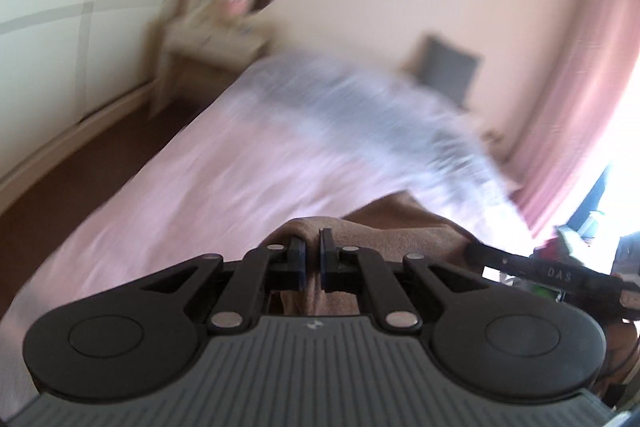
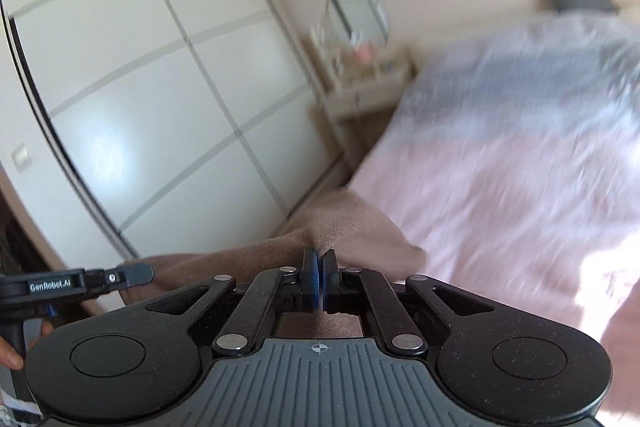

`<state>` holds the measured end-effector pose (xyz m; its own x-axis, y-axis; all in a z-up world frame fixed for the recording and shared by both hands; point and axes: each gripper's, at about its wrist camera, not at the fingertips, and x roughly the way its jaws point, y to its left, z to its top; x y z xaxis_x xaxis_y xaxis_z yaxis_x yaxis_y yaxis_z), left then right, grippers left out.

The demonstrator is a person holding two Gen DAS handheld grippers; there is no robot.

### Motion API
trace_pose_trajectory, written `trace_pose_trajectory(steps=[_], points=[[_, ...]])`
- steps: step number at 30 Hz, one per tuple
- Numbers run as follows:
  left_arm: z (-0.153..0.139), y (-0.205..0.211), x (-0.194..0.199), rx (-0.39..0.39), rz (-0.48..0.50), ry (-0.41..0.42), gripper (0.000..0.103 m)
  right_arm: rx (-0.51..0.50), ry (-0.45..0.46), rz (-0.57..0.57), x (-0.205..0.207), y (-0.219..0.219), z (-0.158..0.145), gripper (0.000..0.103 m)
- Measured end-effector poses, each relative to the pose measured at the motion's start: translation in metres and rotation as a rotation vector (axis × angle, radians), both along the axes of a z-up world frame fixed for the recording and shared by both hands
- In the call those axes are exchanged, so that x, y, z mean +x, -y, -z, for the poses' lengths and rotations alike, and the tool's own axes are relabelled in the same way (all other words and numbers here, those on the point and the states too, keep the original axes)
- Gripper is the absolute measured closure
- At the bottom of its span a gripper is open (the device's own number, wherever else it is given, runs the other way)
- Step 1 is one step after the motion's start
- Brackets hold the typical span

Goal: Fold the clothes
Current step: 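Close both tools on the brown dress bundle, then lift the bundle with both tools and drop it onto the bed, then bring both tools back over the loosened brown dress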

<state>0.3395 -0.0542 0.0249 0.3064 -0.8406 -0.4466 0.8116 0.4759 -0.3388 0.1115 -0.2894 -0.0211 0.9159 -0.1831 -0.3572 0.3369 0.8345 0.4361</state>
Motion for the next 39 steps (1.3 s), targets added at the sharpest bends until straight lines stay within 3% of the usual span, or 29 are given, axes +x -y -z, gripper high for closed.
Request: trace_pose_trajectory(steps=[3, 5, 9, 11, 13, 14, 15, 16, 19, 22, 27, 33, 39], points=[[-0.044, 0.024, -0.037, -0.158, 0.096, 0.021, 0.100, -0.051, 0.150, 0.083, -0.054, 0.020, -0.060, 0.103], [-0.062, 0.042, -0.056, -0.218, 0.154, -0.021, 0.099, -0.090, 0.177, 0.133, -0.087, 0.031, -0.086, 0.103], [-0.070, 0.083, -0.108, -0.184, 0.226, -0.025, 0.099, -0.143, 0.183, 0.222, -0.141, 0.043, -0.122, 0.103], [-0.067, 0.103, -0.131, -0.146, 0.230, -0.022, 0.097, -0.161, 0.118, 0.235, -0.162, 0.049, -0.131, 0.103], [-0.058, 0.121, -0.153, -0.045, 0.203, -0.028, 0.094, -0.114, -0.037, 0.223, -0.174, 0.059, -0.126, 0.101], [-0.052, 0.123, -0.168, 0.014, 0.179, -0.014, 0.094, -0.093, -0.115, 0.229, -0.182, 0.062, -0.118, 0.074], [-0.046, 0.125, -0.183, 0.073, 0.155, 0.000, 0.094, -0.097, -0.165, 0.254, -0.193, 0.061, -0.110, 0.028], [-0.039, 0.126, -0.197, 0.125, 0.135, 0.014, 0.090, -0.118, -0.177, 0.268, -0.209, 0.057, -0.103, 0.014], [-0.005, 0.121, -0.227, 0.237, 0.098, 0.010, 0.081, -0.096, -0.258, 0.270, -0.258, 0.050, -0.077, 0.012], [0.030, 0.108, -0.250, 0.331, 0.074, -0.050, 0.081, -0.036, -0.355, 0.287, -0.300, 0.050, -0.046, 0.012], [0.055, 0.076, -0.293, 0.442, 0.093, -0.084, 0.075, -0.004, -0.522, 0.290, -0.350, 0.045, 0.000, 0.012], [0.069, 0.068, -0.337, 0.524, 0.203, -0.025, 0.070, -0.001, -0.685, 0.280, -0.384, 0.005, 0.053, 0.012], [0.065, 0.061, -0.365, 0.530, 0.315, 0.025, 0.067, 0.056, -0.696, 0.316, -0.390, -0.037, 0.059, 0.012]])
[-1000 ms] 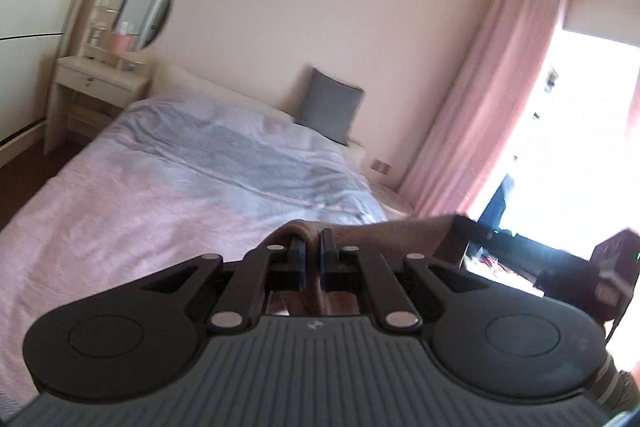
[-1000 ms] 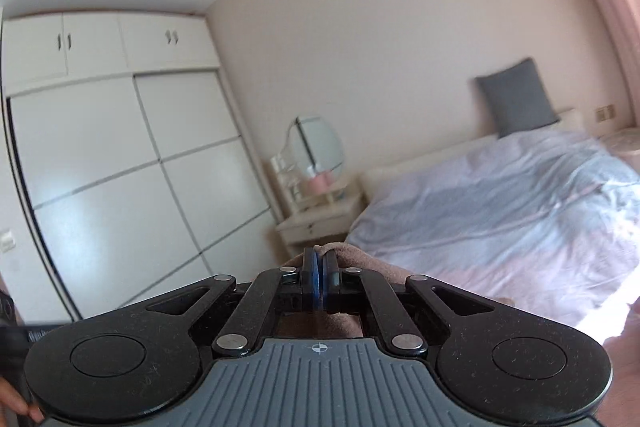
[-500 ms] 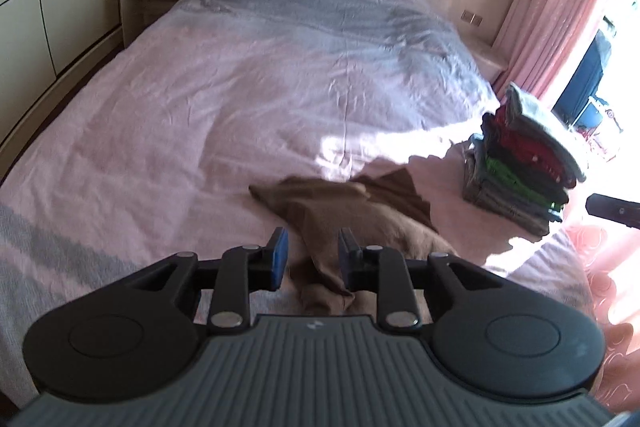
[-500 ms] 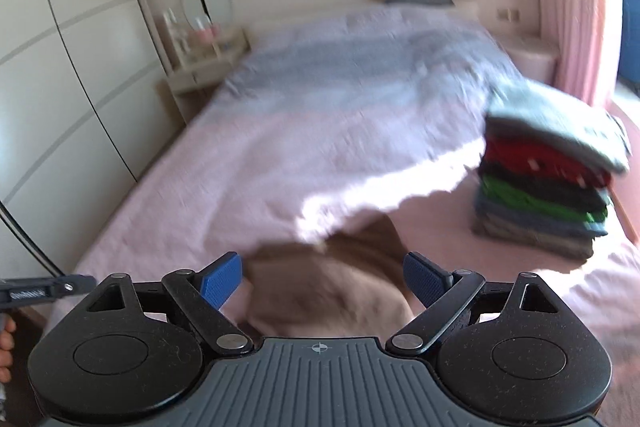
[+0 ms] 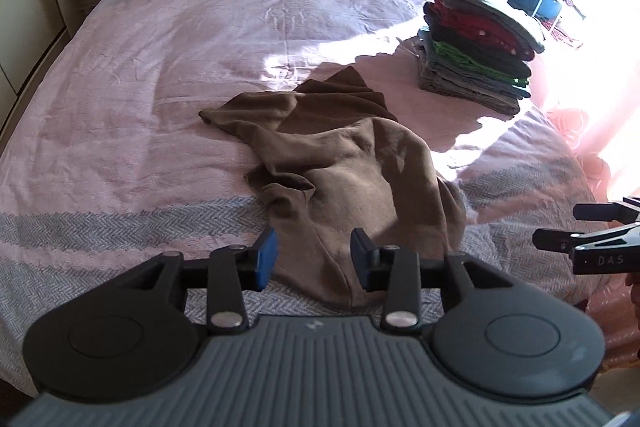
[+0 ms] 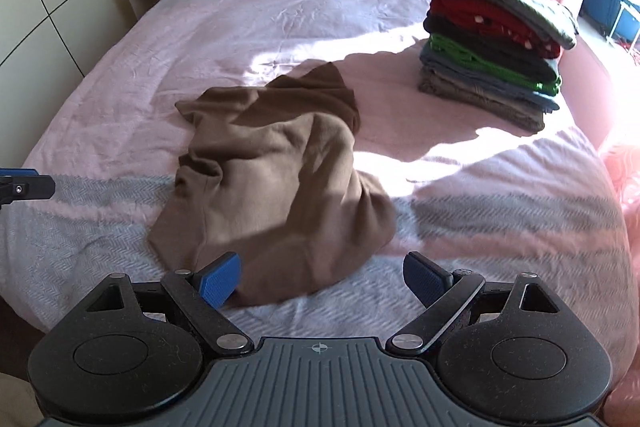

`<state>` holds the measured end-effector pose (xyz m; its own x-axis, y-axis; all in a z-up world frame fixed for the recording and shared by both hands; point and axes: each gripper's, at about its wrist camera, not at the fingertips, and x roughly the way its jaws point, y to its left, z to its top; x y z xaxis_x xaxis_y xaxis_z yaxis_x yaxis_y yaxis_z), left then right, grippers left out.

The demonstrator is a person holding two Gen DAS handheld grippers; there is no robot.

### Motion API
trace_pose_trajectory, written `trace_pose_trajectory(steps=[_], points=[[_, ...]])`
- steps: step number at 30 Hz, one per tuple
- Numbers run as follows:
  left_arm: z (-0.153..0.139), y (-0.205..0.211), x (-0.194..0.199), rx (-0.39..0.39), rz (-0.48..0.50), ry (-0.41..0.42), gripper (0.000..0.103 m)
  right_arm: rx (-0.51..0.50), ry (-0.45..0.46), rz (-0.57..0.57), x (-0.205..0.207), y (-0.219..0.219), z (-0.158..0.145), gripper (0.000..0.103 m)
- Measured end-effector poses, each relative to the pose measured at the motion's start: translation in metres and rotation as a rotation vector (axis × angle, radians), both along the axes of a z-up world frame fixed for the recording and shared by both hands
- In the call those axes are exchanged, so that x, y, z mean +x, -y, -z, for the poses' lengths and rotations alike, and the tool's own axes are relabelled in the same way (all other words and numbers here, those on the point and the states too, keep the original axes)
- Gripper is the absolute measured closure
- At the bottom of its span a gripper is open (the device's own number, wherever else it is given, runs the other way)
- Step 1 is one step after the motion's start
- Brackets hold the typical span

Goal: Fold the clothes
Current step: 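Bring both tools back over the loosened brown dress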

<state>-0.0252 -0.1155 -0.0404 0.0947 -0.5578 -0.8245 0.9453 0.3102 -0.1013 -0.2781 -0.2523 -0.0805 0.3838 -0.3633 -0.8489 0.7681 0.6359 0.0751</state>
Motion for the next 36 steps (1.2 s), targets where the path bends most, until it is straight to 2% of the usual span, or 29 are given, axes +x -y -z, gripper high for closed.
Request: trace_pose_trajectory(steps=[4, 10, 16, 23, 30, 36], points=[[-0.001, -0.016, -0.007, 0.020, 0.039, 0.027, 0.063, -0.011, -0.023, 0.005, 0.006, -0.027, 0.000, 0.012], [0.009, -0.039, -0.010, 0.051, 0.055, 0.019, 0.062, 0.018, -0.047, 0.016, 0.002, -0.061, 0.011, 0.012], [0.015, -0.053, -0.013, 0.067, 0.048, 0.007, 0.061, 0.034, -0.055, 0.024, -0.002, -0.074, 0.017, 0.012], [0.018, -0.045, -0.015, 0.060, 0.043, 0.009, 0.058, -0.002, -0.054, 0.011, -0.006, -0.056, 0.012, 0.012], [0.043, -0.020, -0.023, 0.116, 0.026, 0.014, 0.058, 0.026, -0.053, 0.006, -0.025, -0.012, 0.021, 0.012], [0.061, 0.005, -0.038, 0.146, 0.009, 0.025, 0.058, 0.027, -0.073, -0.049, -0.033, 0.026, 0.029, 0.012]])
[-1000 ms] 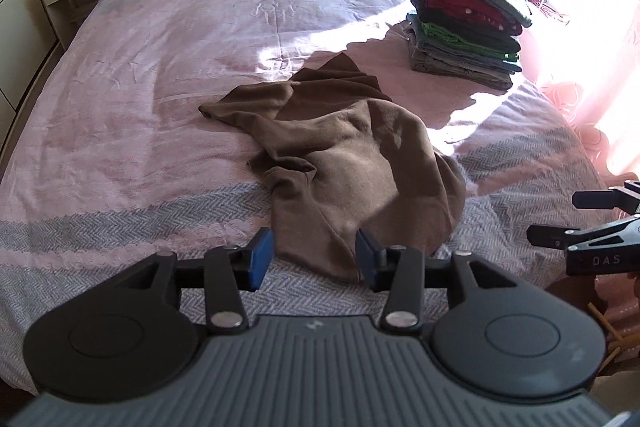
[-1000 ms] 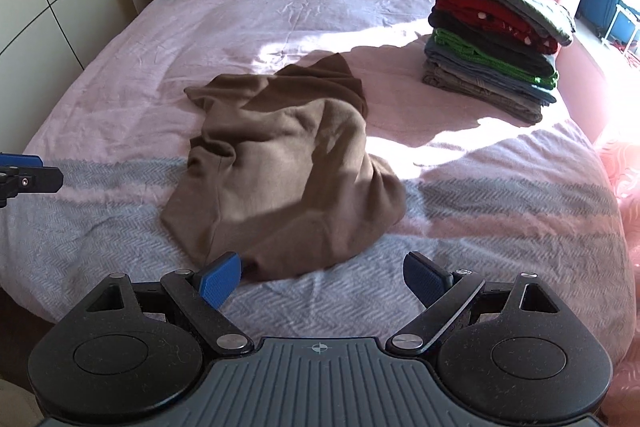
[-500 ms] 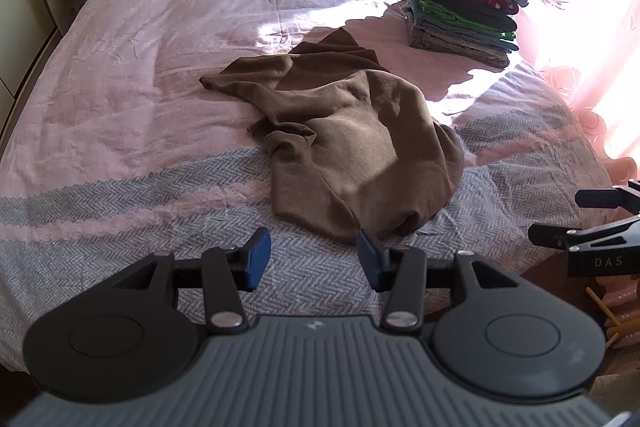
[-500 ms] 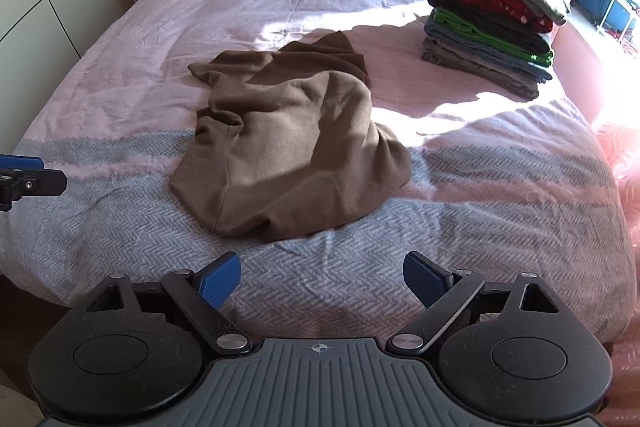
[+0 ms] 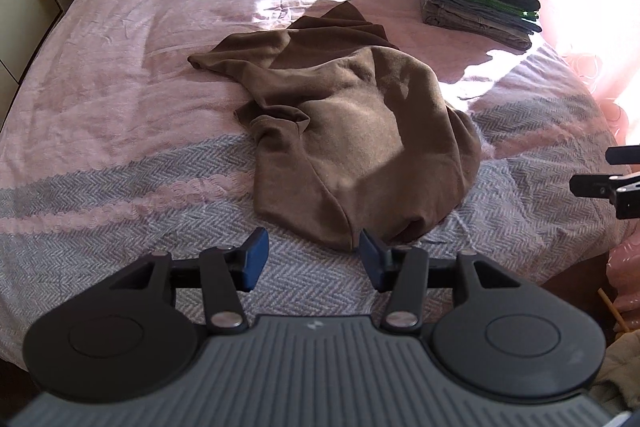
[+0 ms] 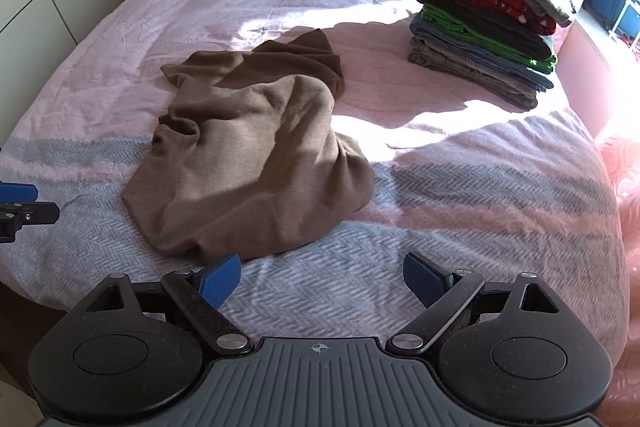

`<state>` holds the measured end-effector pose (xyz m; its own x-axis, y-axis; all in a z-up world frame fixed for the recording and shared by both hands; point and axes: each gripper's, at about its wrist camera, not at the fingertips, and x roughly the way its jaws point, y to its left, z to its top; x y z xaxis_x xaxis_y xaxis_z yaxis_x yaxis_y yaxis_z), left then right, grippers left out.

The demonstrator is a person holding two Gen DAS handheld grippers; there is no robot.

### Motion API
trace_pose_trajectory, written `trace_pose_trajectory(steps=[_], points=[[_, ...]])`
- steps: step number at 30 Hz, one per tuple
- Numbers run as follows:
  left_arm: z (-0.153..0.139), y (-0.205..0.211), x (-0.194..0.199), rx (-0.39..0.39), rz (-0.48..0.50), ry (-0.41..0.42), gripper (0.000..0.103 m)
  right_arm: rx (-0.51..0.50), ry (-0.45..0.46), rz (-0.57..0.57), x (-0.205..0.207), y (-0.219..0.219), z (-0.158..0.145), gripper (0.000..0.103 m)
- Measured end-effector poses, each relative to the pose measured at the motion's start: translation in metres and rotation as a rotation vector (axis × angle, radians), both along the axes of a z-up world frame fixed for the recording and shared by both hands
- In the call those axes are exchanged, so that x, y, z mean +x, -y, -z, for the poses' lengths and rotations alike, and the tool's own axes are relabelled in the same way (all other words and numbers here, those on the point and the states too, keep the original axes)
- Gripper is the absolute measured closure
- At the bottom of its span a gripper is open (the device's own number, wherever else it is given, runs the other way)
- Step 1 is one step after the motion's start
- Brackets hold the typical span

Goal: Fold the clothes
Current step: 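Bring both tools back over the loosened brown dress, then grasp the dress shoulders with both tools and lift to shake it out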

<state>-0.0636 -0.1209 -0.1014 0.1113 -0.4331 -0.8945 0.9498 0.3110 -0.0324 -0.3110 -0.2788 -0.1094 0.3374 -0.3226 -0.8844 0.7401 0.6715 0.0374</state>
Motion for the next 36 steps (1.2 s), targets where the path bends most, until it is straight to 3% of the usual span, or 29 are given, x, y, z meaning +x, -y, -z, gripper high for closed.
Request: trace_pose_trajectory(steps=[11, 16, 20, 25, 29, 32, 33, 34, 35, 36], points=[[0.026, 0.015, -0.022, 0.039, -0.013, -0.042, 0.056, 0.043, -0.025, -0.089, 0.001, 0.035, 0.026, 0.012], [0.055, 0.013, -0.013, 0.051, 0.047, -0.003, 0.054, 0.060, -0.059, -0.099, 0.004, 0.042, 0.053, 0.012], [0.095, 0.014, -0.015, 0.086, 0.243, 0.187, 0.054, 0.050, -0.117, -0.109, 0.003, 0.046, 0.085, 0.012], [0.153, 0.011, -0.027, 0.106, 0.644, 0.507, 0.054, -0.010, -0.190, -0.131, -0.002, 0.050, 0.122, 0.012], [0.192, 0.007, -0.028, 0.045, 0.908, 0.687, 0.051, -0.121, -0.238, -0.234, 0.003, 0.046, 0.147, 0.012], [0.210, 0.009, -0.021, -0.014, 1.003, 0.752, 0.051, -0.239, -0.282, -0.361, 0.009, 0.040, 0.166, 0.012], [0.214, 0.012, -0.018, -0.034, 1.020, 0.761, 0.054, -0.277, -0.292, -0.404, 0.010, 0.037, 0.173, 0.012], [0.217, 0.015, -0.015, -0.049, 1.033, 0.762, 0.070, -0.312, -0.300, -0.446, 0.012, 0.035, 0.179, 0.012], [0.218, 0.018, -0.010, -0.054, 1.035, 0.745, 0.099, -0.343, -0.301, -0.486, 0.013, 0.035, 0.185, 0.012], [0.218, 0.022, -0.005, -0.063, 1.032, 0.735, 0.098, -0.383, -0.297, -0.525, 0.015, 0.033, 0.191, 0.012]])
